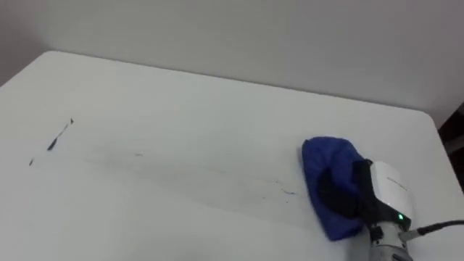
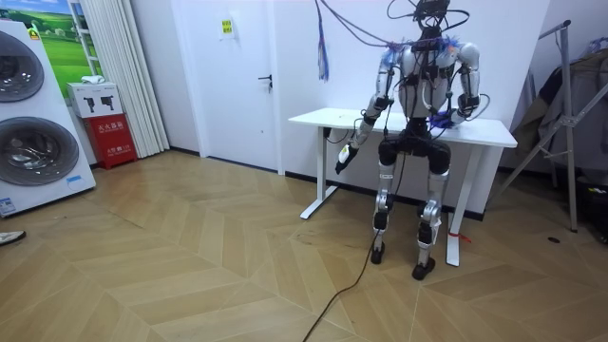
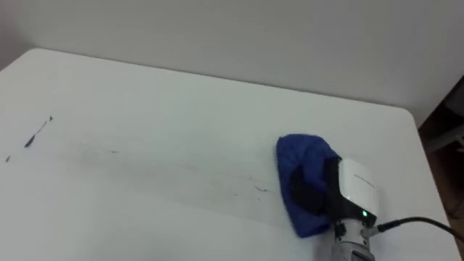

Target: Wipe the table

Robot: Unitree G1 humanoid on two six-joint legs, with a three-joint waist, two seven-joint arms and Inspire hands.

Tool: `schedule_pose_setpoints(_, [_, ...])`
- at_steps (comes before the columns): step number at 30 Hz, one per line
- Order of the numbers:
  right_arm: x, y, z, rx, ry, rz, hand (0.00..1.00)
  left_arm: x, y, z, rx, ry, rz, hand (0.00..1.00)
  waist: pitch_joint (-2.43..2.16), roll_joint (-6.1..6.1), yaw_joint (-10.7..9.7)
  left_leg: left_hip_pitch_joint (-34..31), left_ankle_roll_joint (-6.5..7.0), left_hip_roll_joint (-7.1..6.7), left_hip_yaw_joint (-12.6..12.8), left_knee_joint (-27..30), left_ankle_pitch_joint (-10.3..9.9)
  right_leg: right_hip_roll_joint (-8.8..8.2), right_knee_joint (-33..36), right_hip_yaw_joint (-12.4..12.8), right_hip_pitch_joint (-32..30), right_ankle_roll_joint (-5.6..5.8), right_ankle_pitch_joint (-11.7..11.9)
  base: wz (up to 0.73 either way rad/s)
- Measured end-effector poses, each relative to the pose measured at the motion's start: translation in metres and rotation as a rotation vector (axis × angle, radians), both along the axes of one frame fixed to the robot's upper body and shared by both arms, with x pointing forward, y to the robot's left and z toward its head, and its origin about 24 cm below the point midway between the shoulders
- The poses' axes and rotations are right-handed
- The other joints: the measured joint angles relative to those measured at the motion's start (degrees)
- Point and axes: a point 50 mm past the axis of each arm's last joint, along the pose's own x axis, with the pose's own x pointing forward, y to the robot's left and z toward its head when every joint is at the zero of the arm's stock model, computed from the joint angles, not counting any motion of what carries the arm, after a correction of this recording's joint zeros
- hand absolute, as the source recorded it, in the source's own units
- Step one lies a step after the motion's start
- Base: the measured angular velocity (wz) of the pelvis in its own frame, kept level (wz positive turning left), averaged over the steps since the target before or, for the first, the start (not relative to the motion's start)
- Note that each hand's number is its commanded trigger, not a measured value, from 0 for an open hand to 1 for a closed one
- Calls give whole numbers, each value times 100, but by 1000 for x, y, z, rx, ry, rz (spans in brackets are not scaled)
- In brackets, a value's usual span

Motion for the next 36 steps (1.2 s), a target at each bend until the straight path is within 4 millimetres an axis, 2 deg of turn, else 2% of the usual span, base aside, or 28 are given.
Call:
schedule_pose_setpoints(3, [13, 6, 4, -2, 26, 16, 100, 14, -10, -2, -19, -19, -53, 0, 11, -22, 31, -21, -12, 12, 5, 25, 11, 11, 15, 34, -51, -10, -1, -8])
schedule_pose_setpoints(5, [27, 18, 9, -11, 51, 58, 100, 23, -17, -3, -32, -33, -81, 0, 18, -34, 132, -25, -19, 31, 30, 8, 18, 46, 15, 106, -121, -15, -2, -31])
schedule_pose_setpoints(7, [45, 35, 19, -27, 74, 127, 100, 34, -23, -3, -45, -54, -105, 0, 24, -103, 216, -125, -56, 84, 69, -20, 43, 95, 21, 114, -238, -58, 25, -18])
schedule_pose_setpoints(9, [57, 45, 26, -42, 74, 165, 100, 39, -27, -3, -54, -63, -124, 0, 69, -162, 313, -152, -52, 110, 56, -57, 76, 138, 7, 125, -284, -126, 63, 0])
schedule_pose_setpoints(12, [64, 51, 34, -84, 63, 204, 100, 33, -28, -4, -59, -52, -119, 0, 92, -209, 449, -139, -82, 133, 49, -70, 70, 180, -14, 149, -300, -138, 35, 3])
schedule_pose_setpoints(14, [65, 49, 35, -90, 52, 208, 100, 26, -26, -4, -55, -40, -100, 0, 110, -204, 440, -131, -94, 152, -1, -84, 59, 191, 0, 12, -277, -139, 36, 5])
schedule_pose_setpoints(15, [63, 45, 34, -90, 49, 210, 100, 26, -24, -3, -54, -41, -90, 0, 164, -189, 425, -142, -95, 157, -9, -85, 59, 192, -1, -45, -275, -141, 38, 4])
schedule_pose_setpoints(16, [61, 42, 33, -92, 35, 215, 100, 22, -23, -4, -53, -33, -83, 0, 183, -167, 411, -151, -95, 159, -2, -80, 59, 192, -7, -48, -278, -143, 40, 4])
schedule_pose_setpoints(17, [58, 40, 30, -92, 31, 210, 100, 17, -22, -4, -53, -25, -75, 0, 175, -157, 403, -147, -95, 159, -9, -80, 59, 191, -11, -54, -268, -143, 40, 6])
schedule_pose_setpoints(20, [39, 26, 16, -90, 7, 157, 100, 7, -12, -3, -30, -2, -41, 0, 145, -124, 256, -109, -84, 134, -101, -64, 31, 165, -22, -163, -138, -124, 27, 26])
schedule_pose_setpoints(22, [10, 1, 6, -103, -11, 52, 100, -5, -2, -2, 12, 46, -39, 0, 102, -110, 131, -67, -54, 83, -203, -43, 24, 94, -28, -240, -25, -62, -16, 30])
schedule_pose_setpoints(23, [3, -5, 5, -107, -15, 22, 100, -10, 1, -2, 20, 64, -29, 0, 90, -98, 99, -47, -42, 77, -203, -40, 19, 80, -34, -236, -2, -52, -22, 12])
schedule_pose_setpoints(24, [-11, -15, 2, -116, -21, -28, 100, -21, 5, -1, 34, 85, -4, 0, 65, -95, -4, -20, -21, 50, -205, -17, 7, 60, -82, -246, 62, -43, -27, 0])
schedule_pose_setpoints(25, [-25, -24, -1, -125, -19, -77, 100, -27, 9, 0, 50, 100, 0, 0, 21, -92, -79, -12, -3, -9, -223, 10, 0, 41, -90, -246, 87, -40, -26, 3])
schedule_pose_setpoints(27, [-35, -35, -6, -109, -14, -140, 100, -25, 13, 2, 62, 98, -3, 0, 15, -93, -201, 9, 31, -14, -260, 70, -22, 17, -96, -242, 141, -15, -36, 3])
schedule_pose_setpoints(30, [-43, -46, -10, -78, 2, -205, 100, -9, 15, 5, 75, 41, -26, 0, -1, -97, -235, 73, 56, -33, -241, 87, -44, 14, -84, -58, 166, 8, -32, -8])
schedule_pose_setpoints(33, [-44, -49, -11, -76, 8, -216, 100, 6, 14, 6, 77, -9, -46, 0, -15, -101, -244, 85, 92, -55, -211, 117, -57, 20, -74, 84, 164, 17, -25, -5])
schedule_pose_setpoints(34, [-44, -49, -11, -76, 8, -216, 91, 8, 12, 6, 73, -12, -62, 0, -16, -100, -257, 88, 101, -62, -203, 117, -62, 16, -73, 101, 163, 26, -18, -5])
schedule_pose_setpoints(35, [-44, -49, -11, -76, 7, -216, 59, 9, 11, 6, 71, -10, -70, 0, -16, -101, -267, 89, 106, -64, -200, 117, -65, 15, -68, 107, 164, 28, -14, -3])
schedule_pose_setpoints(36, [-43, -49, -11, -72, 5, -215, 49, 9, 8, 4, 61, -9, -78, 0, -16, -102, -290, 88, 110, -66, -197, 116, -67, 17, -52, 121, 164, 27, -2, -4])
